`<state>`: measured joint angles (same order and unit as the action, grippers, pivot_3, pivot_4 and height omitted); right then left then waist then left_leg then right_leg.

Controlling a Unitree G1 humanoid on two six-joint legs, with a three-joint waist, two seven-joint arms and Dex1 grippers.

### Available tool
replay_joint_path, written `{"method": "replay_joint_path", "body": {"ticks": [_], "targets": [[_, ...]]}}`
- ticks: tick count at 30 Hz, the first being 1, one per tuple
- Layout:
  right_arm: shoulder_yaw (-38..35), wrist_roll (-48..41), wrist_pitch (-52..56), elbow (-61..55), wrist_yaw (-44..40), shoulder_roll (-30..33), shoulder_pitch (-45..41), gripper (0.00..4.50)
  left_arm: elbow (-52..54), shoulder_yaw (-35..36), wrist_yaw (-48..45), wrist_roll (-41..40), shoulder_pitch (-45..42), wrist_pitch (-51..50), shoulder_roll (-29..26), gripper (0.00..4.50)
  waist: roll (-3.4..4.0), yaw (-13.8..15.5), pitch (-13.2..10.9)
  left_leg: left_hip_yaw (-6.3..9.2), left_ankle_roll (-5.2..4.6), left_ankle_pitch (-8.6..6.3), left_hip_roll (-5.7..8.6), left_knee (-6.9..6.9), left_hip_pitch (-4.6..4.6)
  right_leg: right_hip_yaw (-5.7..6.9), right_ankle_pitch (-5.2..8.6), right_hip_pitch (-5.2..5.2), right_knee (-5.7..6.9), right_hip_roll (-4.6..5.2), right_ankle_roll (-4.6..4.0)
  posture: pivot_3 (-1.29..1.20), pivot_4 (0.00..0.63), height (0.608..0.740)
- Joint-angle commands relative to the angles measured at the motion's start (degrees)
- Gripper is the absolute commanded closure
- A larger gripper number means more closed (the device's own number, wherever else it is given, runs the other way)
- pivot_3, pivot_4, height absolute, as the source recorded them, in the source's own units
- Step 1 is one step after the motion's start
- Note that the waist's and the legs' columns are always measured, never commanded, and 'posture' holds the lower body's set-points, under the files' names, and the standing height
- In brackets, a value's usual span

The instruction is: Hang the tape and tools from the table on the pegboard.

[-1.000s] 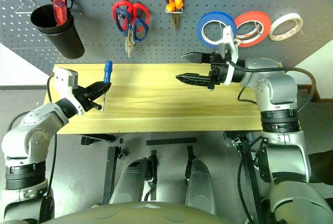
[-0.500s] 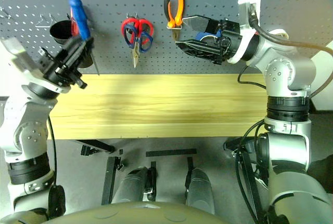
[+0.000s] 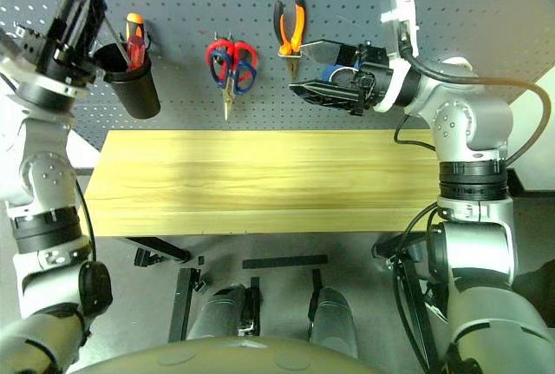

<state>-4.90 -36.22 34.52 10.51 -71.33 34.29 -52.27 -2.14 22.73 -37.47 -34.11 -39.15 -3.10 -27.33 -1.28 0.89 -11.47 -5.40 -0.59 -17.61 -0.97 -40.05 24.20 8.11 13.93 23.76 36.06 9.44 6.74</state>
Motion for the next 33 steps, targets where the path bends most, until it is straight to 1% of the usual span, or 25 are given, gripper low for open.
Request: {"method": "replay_joint_path", "body": {"ticks": [1, 5, 10, 17, 19, 25, 26, 27, 29, 30, 32, 33], "targets": [[-1.16, -0.31, -0.99, -0.76, 0.2, 0.41, -1.43, 0.0, -8.22, 0.24, 1.11, 4.72, -6.68, 6.54, -2.2, 4.03, 0.01, -0.07, 0.25, 0.0, 0.0, 0.0, 0.0, -0.01, 0.0, 0.01, 0.0, -0.01, 0.0, -0.01, 0.0, 0.07, 0.075, 0.74], [-1.24, -0.06, -0.93, -1.18, 0.78, 0.72, -0.85, 0.0, -18.33, -0.55, 1.5, 8.42, -10.62, 10.56, -3.22, 4.03, 0.05, -0.15, 0.42, 0.0, 0.0, 0.0, 0.0, 0.0, -0.06, 0.0, 0.0, -0.04, -0.01, -0.02, 0.0, 0.07, 0.08, 0.74], [-1.15, 0.62, -1.08, -2.04, 1.48, 1.54, 0.12, 0.0, -25.96, -1.74, 2.17, 11.92, -11.7, 14.37, -3.33, 4.03, 0.04, -0.21, 0.43, 0.0, 0.0, 0.0, 0.0, 0.01, -0.15, 0.0, 0.0, -0.11, 0.0, -0.01, 0.0, 0.06, 0.087, 0.74], [-1.31, 1.69, -1.97, -3.45, 2.47, 2.08, 1.61, 0.0, -30.11, -2.92, 2.48, 15.04, -10.59, 17.86, -3.68, 4.03, 0.03, -0.26, 0.44, 0.0, 0.0, 0.0, 0.0, -0.01, -0.15, 0.0, 0.0, -0.11, 0.0, -0.01, 0.0, 0.05, 0.092, 0.74], [-1.42, 1.81, -2.18, -3.81, 2.72, 2.09, 2.02, 0.0, -30.35, -3.1, 2.27, 15.39, -10.42, 17.7, -4.02, 3.3, 0.03, -0.29, 0.44, 0.0, 0.0, 0.0, 0.0, -0.01, -0.15, 0.0, 0.0, -0.11, 0.01, -0.01, 0.0, 0.05, 0.092, 0.74], [-1.86, 1.83, -2.42, -4.35, 3.5, 2.26, 2.7, 0.0, -28.32, -2.26, 2.86, 15.32, -9.65, 18.72, -4.95, 1.48, 0.03, -0.35, 0.44, 0.0, 0.0, 0.0, 0.0, -0.02, -0.15, 0.0, 0.0, -0.11, 0.02, -0.01, 0.0, 0.04, 0.094, 0.74], [-1.94, 1.84, -2.49, -4.31, 3.55, 2.36, 2.84, 0.0, -27.22, -1.89, 2.54, 14.5, -9.25, 18.32, -5.09, 1.11, 0.03, -0.35, 0.44, 0.01, 0.0, 0.0, 0.0, -0.02, -0.16, 0.0, 0.0, -0.11, 0.02, -0.01, 0.0, 0.04, 0.097, 0.74], [-2.03, 1.83, -2.53, -4.29, 3.62, 2.45, 2.96, 0.0, -25.83, -1.55, 1.79, 13.4, -8.73, 18.05, -5.13, 0.87, 0.03, -0.35, 0.44, 0.0, 0.0, 0.0, 0.0, -0.02, -0.16, 0.0, 0.0, -0.11, 0.02, -0.01, 0.0, 0.04, 0.097, 0.74], [-2.2, 1.9, -2.68, -4.18, 3.73, 2.74, 3.2, 0.0, -19.74, -1.26, -3.08, 7.84, -6.37, 14.55, -5.14, 0.16, 0.03, -0.39, 0.44, 0.01, 0.0, 0.0, 0.0, -0.03, -0.16, 0.0, 0.0, -0.11, 0.02, -0.01, 0.0, 0.04, 0.098, 0.74], [-2.36, 1.82, -2.68, -4.15, 3.74, 2.95, 3.37, 0.0, -15.63, -1.47, -6.57, 4.75, -4.47, 12.99, -5.58, 0.01, 0.03, -0.39, 0.44, 0.01, 0.0, 0.0, 0.0, -0.03, -0.16, 0.0, 0.0, -0.11, 0.02, 0.0, 0.0, 0.03, 0.098, 0.74], [-2.61, 1.64, -2.59, -4.26, 3.77, 3.41, 3.76, 0.0, -9.46, -1.44, -10.07, 0.66, -1.48, 9.06, -6.95, 0.01, 0.03, -0.49, 0.44, 0.01, 0.0, 0.0, 0.0, -0.03, -0.15, 0.0, 0.0, -0.11, 0.02, 0.0, 0.0, 0.03, 0.099, 0.74], [-2.8, 1.5, -2.45, -4.36, 3.74, 3.72, 4.01, 0.0, -6.03, -0.82, -10.73, -2.65, -0.18, 5.43, -7.57, 0.01, 0.03, -0.5, 0.44, 0.02, 0.0, 0.0, -0.01, -0.03, -0.15, 0.0, 0.0, -0.11, 0.03, 0.0, 0.0, 0.03, 0.099, 0.74]]}}
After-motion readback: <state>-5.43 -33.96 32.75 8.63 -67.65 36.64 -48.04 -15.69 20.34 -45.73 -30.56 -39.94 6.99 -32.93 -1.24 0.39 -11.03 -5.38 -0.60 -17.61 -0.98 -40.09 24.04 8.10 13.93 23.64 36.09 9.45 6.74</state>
